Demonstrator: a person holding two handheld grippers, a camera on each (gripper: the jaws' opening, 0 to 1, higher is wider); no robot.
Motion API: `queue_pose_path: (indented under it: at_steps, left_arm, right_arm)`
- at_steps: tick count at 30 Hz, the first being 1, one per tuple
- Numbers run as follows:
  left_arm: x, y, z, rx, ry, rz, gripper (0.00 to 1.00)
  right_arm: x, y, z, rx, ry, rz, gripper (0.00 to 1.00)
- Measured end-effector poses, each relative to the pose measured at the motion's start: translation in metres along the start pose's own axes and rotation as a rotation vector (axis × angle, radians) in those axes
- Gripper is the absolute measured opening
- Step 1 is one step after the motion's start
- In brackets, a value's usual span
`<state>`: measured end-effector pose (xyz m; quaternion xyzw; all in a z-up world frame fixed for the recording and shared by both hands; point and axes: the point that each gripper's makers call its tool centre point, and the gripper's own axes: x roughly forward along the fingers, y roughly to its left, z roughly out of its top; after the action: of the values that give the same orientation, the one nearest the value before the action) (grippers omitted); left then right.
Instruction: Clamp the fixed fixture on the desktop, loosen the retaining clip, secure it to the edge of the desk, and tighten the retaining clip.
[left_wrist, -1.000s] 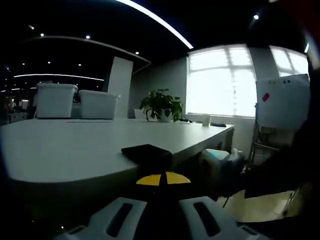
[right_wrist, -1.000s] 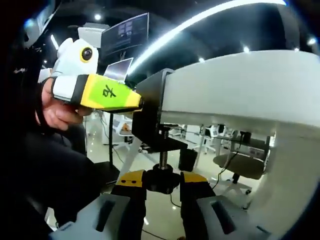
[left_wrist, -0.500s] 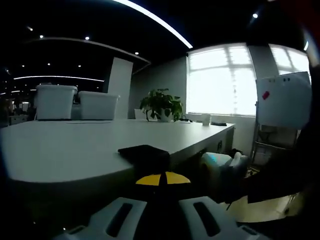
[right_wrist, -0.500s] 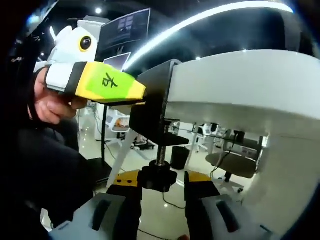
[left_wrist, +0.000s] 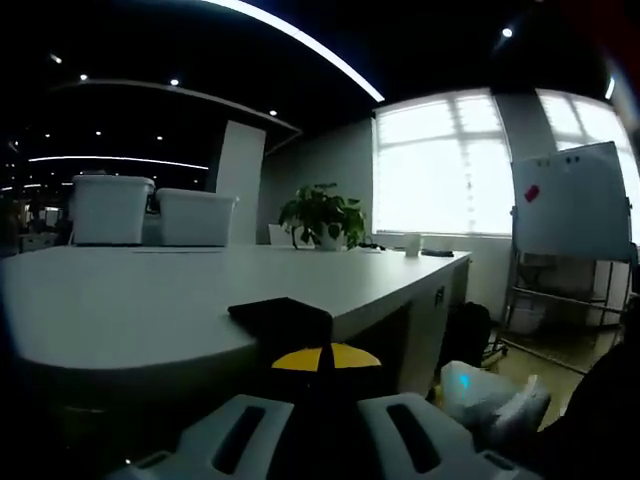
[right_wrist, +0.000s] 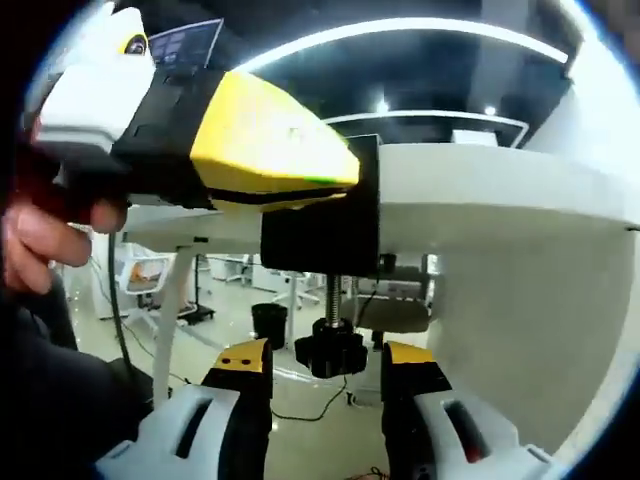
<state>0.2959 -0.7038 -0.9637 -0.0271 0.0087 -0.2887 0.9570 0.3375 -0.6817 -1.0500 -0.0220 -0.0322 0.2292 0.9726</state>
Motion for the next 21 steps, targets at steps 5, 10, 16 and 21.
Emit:
queue_pose_path:
  at_steps: [5,10,16,21]
  left_arm:
    - [-0.001,0.000,0.001,-0.011,-0.004,-0.013,0.01]
    - [-0.003,0.001,0.002,-0.018,-0.009,-0.018,0.01]
    - [-0.003,0.000,0.002,-0.020,-0.009,-0.014,0.01]
    - [-0.003,-0.001,0.002,-0.019,-0.009,-0.012,0.01]
  right_arm:
    - [-0.001,-0.006,-0.008,0.043,0.010,-0.120,0.42]
    - [0.001,-0.009,0.000,0.030,-0.005,-0.159,0.42]
    - [0.005,-0.021,0.008,0.014,-0.027,-0.243,0.41]
    - [0.006,-0.022,0.007,-0.004,-0.022,-0.267,0.40]
